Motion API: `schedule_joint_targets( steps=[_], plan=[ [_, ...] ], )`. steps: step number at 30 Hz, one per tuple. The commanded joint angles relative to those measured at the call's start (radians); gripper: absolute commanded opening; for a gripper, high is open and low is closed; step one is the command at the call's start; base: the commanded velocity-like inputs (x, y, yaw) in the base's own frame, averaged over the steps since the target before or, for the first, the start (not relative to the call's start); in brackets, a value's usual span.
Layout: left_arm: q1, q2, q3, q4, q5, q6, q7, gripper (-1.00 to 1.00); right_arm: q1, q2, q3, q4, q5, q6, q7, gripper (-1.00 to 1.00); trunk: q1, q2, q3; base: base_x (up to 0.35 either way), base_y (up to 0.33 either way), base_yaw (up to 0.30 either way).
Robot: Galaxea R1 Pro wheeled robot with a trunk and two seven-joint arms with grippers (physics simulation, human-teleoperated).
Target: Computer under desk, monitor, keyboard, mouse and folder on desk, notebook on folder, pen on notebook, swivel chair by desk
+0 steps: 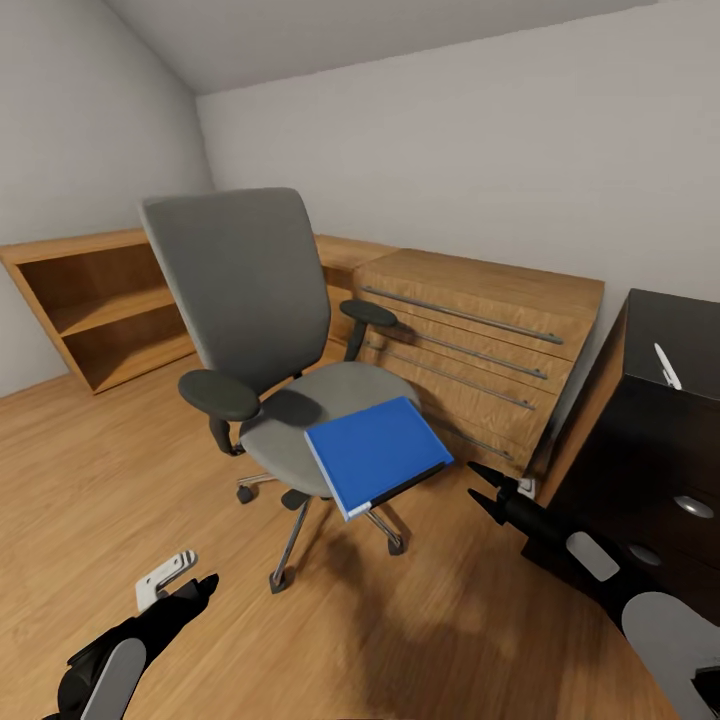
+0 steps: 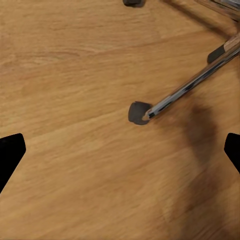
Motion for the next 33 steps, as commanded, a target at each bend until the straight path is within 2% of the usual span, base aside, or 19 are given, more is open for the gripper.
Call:
schedule_joint_targets(
  steps=[1,10,33],
  plan=[
    [0.000,0.000,0.000,-0.001,0.011,0.003,0.009,1.00,-0.001,0.000,0.005,0.001,-0.009,0.006,0.000,1.00,0.000,0.000,-0.001,0.010,0.000,0.000],
    [0.000,-0.001,0.000,-0.001,0.011,0.000,0.009,1.00,-0.001,0.018,0.005,0.002,-0.008,-0.004,-0.005,1.00,0.000,0.000,-0.001,0.071,0.000,0.000],
    [0.000,-0.001,-0.002,-0.003,0.011,0.002,0.007,1.00,-0.001,0.019,0.005,0.005,-0.007,-0.005,-0.005,1.00,0.000,0.000,-0.001,0.097,0.017,0.000]
  ],
)
